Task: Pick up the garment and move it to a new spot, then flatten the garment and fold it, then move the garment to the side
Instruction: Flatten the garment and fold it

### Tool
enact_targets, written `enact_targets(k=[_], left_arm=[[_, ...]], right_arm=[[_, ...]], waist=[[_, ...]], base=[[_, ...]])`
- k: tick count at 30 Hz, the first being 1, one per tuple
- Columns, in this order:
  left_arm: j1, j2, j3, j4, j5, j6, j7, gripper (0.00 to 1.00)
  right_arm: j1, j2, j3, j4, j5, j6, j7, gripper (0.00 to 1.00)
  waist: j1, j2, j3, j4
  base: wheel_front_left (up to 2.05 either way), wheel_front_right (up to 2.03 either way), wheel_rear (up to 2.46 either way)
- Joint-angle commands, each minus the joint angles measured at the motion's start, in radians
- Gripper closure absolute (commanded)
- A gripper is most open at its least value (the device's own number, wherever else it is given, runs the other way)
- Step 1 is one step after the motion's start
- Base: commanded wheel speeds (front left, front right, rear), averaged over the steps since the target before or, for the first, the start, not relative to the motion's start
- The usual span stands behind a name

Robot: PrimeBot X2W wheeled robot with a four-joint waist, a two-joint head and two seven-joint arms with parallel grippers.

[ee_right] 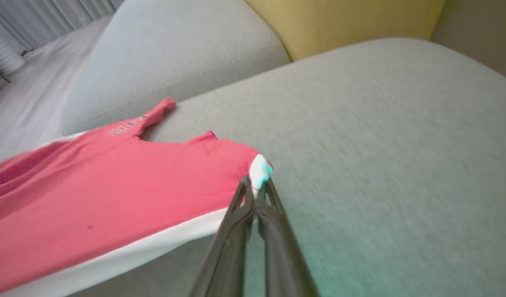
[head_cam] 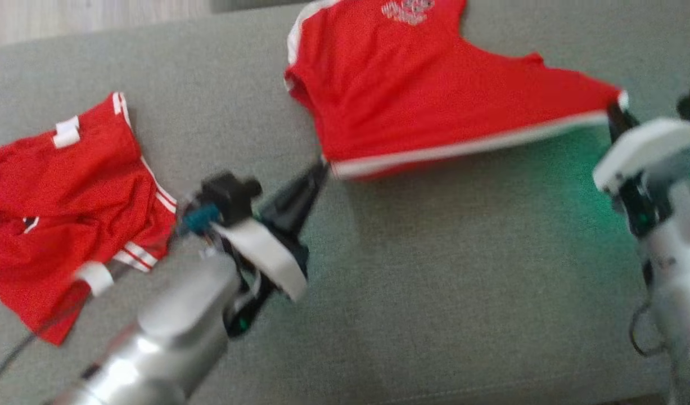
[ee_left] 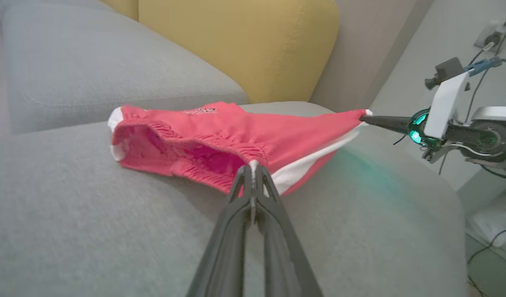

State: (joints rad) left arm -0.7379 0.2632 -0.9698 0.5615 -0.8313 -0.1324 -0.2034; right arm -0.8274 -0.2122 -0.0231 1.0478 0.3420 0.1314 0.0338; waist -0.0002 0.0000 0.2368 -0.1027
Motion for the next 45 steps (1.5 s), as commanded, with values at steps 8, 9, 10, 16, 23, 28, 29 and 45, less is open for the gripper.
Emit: enact_targets(k=[8, 9, 10, 16, 23, 28, 29, 45], left_arm=[[0.17, 0.042, -0.042, -0.168, -0.028, 0.041, -0.002, 1.0], [0.21, 0.045, -0.057, -0.2, -0.032, 0.058, 0.006, 1.0], [0.229, 0.047, -0.064, -0.217, -0.035, 0.065, 0.01, 1.0], [0.315, 0.057, -0.09, -0.308, -0.051, 0.11, 0.033, 1.0], [0.344, 0.074, -0.089, -0.4, -0.048, 0.162, 0.038, 1.0], [0.282, 0.068, -0.054, -0.424, -0.034, 0.182, 0.029, 1.0], [0.264, 0.065, -0.047, -0.422, -0.029, 0.184, 0.029, 1.0], [-0.001, -0.026, 0.0, -0.254, 0.004, 0.118, 0.027, 1.0]], right_arm=[[0.2, -0.12, 0.056, -0.125, 0.157, -0.001, 0.14, 1.0], [0.259, -0.147, 0.065, -0.17, 0.175, -0.001, 0.176, 1.0], [0.289, -0.158, 0.061, -0.194, 0.188, -0.001, 0.193, 1.0], [0.435, -0.201, 0.002, -0.34, 0.236, -0.001, 0.3, 1.0], [0.557, -0.165, -0.12, -0.639, 0.212, -0.001, 0.399, 1.0], [0.519, -0.087, -0.179, -0.799, 0.133, -0.001, 0.435, 1.0], [0.501, -0.073, -0.186, -0.816, 0.114, -0.001, 0.438, 1.0], [0.046, -0.029, -0.135, -0.551, -0.157, -0.001, 0.324, 1.0]], waist=[[0.0002, 0.0, -0.139, -0.009], [0.0002, 0.0, -0.169, -0.013], [0.0002, 0.0, -0.182, -0.015], [0.0002, 0.0, -0.23, -0.027], [0.0002, 0.0, -0.226, -0.026], [0.0002, 0.0, -0.163, 0.003], [0.0002, 0.0, -0.146, 0.012], [0.0002, 0.0, 0.114, 0.161]], base=[[0.0, 0.0, 0.0], [0.0, 0.0, 0.0], [0.0, 0.0, 0.0], [0.0, 0.0, 0.0], [0.0, 0.0, 0.0], [0.0, 0.0, 0.0], [0.0, 0.0, 0.0], [0.0, 0.0, 0.0]])
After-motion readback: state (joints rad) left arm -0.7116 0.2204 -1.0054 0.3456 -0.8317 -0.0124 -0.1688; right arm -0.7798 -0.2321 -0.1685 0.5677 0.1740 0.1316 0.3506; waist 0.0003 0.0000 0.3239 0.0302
